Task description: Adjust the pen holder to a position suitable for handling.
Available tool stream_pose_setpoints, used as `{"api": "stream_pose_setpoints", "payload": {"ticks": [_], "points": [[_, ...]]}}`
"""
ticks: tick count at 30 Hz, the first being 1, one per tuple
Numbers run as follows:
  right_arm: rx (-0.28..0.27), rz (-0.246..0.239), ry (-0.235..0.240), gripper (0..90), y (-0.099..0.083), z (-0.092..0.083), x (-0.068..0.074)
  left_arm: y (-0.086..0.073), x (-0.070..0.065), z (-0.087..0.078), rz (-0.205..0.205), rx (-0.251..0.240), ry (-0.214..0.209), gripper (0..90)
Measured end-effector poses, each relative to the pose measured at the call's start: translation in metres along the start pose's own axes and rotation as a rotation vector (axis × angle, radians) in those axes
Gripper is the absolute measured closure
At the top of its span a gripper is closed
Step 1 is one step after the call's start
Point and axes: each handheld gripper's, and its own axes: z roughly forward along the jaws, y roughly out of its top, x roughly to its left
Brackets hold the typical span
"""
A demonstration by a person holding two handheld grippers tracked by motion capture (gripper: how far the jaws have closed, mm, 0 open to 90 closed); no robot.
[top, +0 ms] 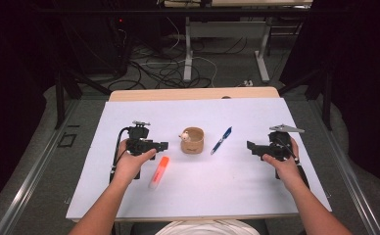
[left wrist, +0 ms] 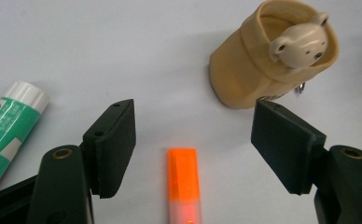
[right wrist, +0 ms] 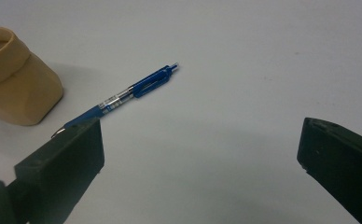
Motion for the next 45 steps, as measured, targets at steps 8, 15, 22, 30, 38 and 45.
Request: {"api": "stream_pose_setpoints", "payload": {"ticks": [8, 15, 22, 30, 38, 45], "points": [[0.001, -0.002, -0.002, 0.0, 0.000, 0.000, 0.000, -0.004, 0.003, 0.015, 0.006, 0.078, 0.040, 30.5], [-0.001, -0.003, -0.002, 0.0, 0.000, 0.000, -0.001, -0.007, 0.000, 0.026, 0.021, 0.116, 0.053, 31.0], [0.001, -0.005, -0.001, 0.0, 0.000, 0.000, 0.000, -0.009, -0.001, 0.030, 0.014, 0.146, 0.043, 35.1], [0.002, -0.004, 0.003, 0.0, 0.000, 0.000, 0.001, -0.015, -0.002, 0.035, -0.007, 0.205, 0.018, 40.2], [0.000, -0.004, 0.004, 0.0, 0.000, -0.001, 0.001, -0.030, -0.008, 0.027, -0.017, 0.253, 0.011, 46.3], [-0.003, -0.002, 0.000, 0.0, 0.000, -0.001, 0.001, -0.042, -0.012, 0.018, -0.005, 0.260, 0.014, 48.6]]}}
